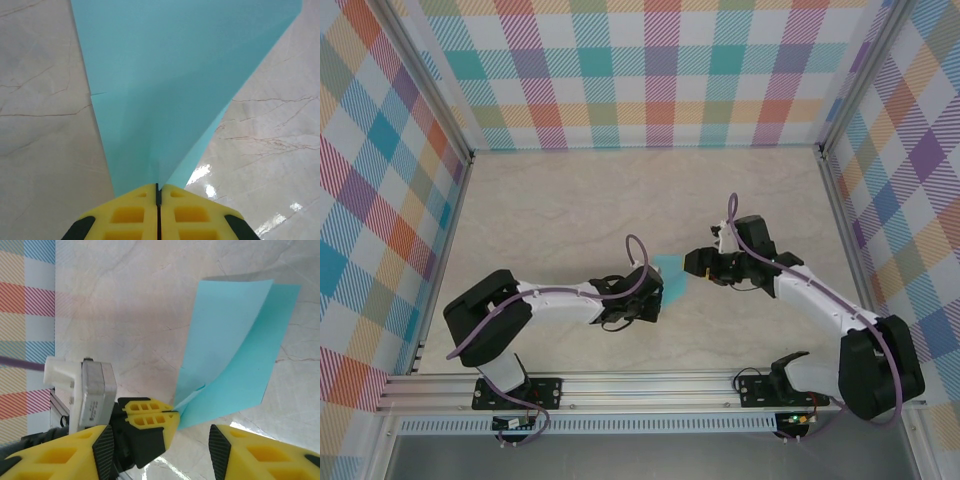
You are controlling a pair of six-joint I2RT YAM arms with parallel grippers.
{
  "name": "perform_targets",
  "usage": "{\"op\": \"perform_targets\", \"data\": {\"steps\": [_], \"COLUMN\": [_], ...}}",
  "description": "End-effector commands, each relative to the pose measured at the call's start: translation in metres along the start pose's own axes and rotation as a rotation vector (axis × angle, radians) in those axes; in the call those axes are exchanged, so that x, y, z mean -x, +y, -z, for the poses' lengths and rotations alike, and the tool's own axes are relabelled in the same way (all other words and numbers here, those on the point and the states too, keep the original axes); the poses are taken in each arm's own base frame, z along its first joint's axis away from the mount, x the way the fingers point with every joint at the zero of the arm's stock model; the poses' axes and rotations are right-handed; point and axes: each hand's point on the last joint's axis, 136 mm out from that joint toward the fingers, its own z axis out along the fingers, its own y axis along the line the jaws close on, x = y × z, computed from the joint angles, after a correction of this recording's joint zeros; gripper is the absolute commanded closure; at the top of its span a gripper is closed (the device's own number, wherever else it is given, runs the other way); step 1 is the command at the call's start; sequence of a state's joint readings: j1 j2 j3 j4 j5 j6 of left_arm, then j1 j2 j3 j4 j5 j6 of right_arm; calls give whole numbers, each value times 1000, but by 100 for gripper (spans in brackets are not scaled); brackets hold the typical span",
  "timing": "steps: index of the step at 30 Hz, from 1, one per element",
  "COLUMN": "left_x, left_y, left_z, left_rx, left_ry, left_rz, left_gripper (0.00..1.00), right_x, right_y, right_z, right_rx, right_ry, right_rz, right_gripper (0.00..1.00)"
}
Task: Fold a paper plane with a square sheet of paper (pick it up from the middle)
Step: Fourth fold the wing at the center of the table.
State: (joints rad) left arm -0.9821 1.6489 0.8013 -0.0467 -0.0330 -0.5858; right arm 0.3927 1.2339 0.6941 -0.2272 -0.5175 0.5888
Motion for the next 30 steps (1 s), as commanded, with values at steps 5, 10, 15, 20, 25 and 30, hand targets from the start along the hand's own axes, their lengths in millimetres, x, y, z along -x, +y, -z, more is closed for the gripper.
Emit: {"op": "perform_targets", "data": {"steps": [5,10,15,20,25,30], "left_x": [11,14,16,17,19,16], "left_y": [-6,3,6,6,9,13], "left_z": [8,10,11,11,11,9], "left_rx": [-204,-249,-295,-329,-334,-317], "left_ry": [-3,-6,1,16,15,27], "left_rz": [112,168,199,210,222,216], "left_gripper": [92,92,92,92,92,90], "right_x": [-19,-22,-23,-21,-16,-12], "right_y": [-6,2,11,17,11,6], "right_z": [-19,-36,-55,-73,-87,-97], "right_rx": [58,91,111,130,109,104], "right_ry": [122,182,224,251,251,258], "right_rz": [-23,-10,4,4,-16,-29], "right_gripper": [53,64,73,77,79,80]}}
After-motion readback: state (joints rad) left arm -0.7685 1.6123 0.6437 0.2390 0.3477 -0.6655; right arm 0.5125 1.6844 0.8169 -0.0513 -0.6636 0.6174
